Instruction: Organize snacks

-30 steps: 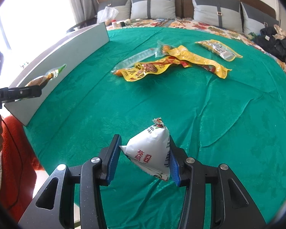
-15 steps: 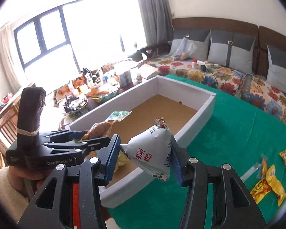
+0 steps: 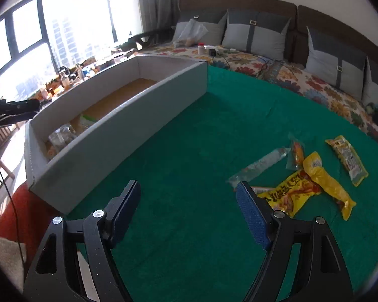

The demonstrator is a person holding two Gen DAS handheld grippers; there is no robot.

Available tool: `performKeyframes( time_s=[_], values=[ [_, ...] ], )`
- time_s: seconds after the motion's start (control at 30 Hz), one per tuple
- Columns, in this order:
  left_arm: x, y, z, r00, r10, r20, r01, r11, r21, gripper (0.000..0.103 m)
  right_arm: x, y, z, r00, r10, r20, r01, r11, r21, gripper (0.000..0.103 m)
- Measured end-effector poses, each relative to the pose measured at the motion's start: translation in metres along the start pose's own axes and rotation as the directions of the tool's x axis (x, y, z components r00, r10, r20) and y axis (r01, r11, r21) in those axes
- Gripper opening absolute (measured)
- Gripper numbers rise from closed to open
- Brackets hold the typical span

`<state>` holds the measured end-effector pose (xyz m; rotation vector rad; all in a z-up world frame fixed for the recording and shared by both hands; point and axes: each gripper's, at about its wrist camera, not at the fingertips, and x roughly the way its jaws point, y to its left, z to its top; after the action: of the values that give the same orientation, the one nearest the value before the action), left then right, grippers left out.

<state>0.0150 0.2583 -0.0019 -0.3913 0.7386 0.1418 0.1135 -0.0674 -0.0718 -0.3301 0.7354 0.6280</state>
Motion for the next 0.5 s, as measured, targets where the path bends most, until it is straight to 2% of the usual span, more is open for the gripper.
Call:
performKeyframes(
  time_s=[0.07, 0.13, 0.23, 0.3, 0.4, 0.47, 0.5],
  values=[
    [0.013, -0.039, -0.011, 0.998, -0.056, -0.033, 0.058, 0.996, 0.060, 0.098, -0.001, -0.041, -0.039, 0.994, -0.104, -0.041, 0.106, 0.994, 0.039, 0.081],
    [0.036, -0.078, -0.024, 0.990, -0.102, -0.101, 0.114, 0.986, 0.120, 0.100, -0.007, -0.083, -0.069, 0.979, -0.189, -0.072, 0.195, 0.975, 0.104, 0.081],
    [0.087, -0.128, -0.050, 0.967, -0.106, -0.230, 0.157, 0.964, 0.213, 0.100, -0.020, -0.135, -0.099, 0.953, -0.290, -0.083, 0.301, 0.926, 0.226, 0.081],
    [0.124, -0.152, -0.068, 0.955, -0.069, -0.288, 0.152, 0.949, 0.275, 0.100, -0.025, -0.160, -0.107, 0.941, -0.322, -0.103, 0.339, 0.888, 0.312, 0.081],
    [0.173, -0.170, -0.087, 0.942, -0.015, -0.336, 0.130, 0.938, 0.321, 0.100, -0.021, -0.187, -0.109, 0.932, -0.326, -0.157, 0.362, 0.841, 0.402, 0.081],
    [0.194, -0.175, -0.090, 0.941, 0.002, -0.339, 0.117, 0.937, 0.330, 0.100, -0.016, -0.192, -0.111, 0.927, -0.335, -0.168, 0.375, 0.827, 0.420, 0.081],
    [0.199, -0.179, -0.090, 0.949, 0.009, -0.315, 0.103, 0.936, 0.337, 0.100, -0.017, -0.192, -0.112, 0.930, -0.336, -0.150, 0.367, 0.826, 0.428, 0.081]
  ],
)
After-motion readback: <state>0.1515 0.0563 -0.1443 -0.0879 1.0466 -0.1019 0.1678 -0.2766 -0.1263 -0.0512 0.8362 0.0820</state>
